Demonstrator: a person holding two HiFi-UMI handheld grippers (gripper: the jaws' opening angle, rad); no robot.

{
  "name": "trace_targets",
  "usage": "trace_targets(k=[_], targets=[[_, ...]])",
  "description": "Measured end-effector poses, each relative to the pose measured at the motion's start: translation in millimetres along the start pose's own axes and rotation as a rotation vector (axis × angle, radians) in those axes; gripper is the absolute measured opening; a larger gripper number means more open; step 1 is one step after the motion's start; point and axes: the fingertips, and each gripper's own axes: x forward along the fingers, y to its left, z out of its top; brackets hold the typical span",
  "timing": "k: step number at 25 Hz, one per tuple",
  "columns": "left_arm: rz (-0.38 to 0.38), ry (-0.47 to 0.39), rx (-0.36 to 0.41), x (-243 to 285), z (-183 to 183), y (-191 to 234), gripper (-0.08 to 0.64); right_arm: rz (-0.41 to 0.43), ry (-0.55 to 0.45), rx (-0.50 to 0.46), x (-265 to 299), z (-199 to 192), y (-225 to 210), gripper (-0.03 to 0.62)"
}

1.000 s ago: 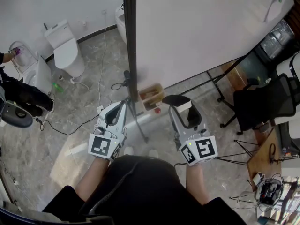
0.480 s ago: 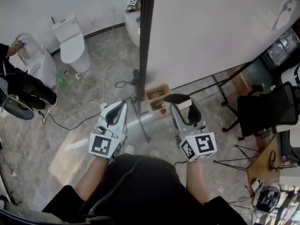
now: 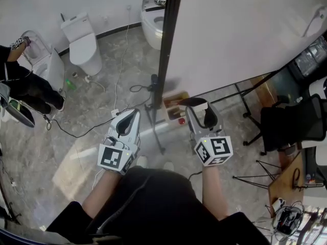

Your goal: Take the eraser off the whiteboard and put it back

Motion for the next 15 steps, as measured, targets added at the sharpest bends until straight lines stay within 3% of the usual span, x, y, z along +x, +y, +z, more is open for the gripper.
trace_targets(k=[15], targets=[[0.010, 0.006, -0.006, -4, -5, 7, 0.006, -0.019, 0.068, 0.004, 36, -39, -7, 0.265]])
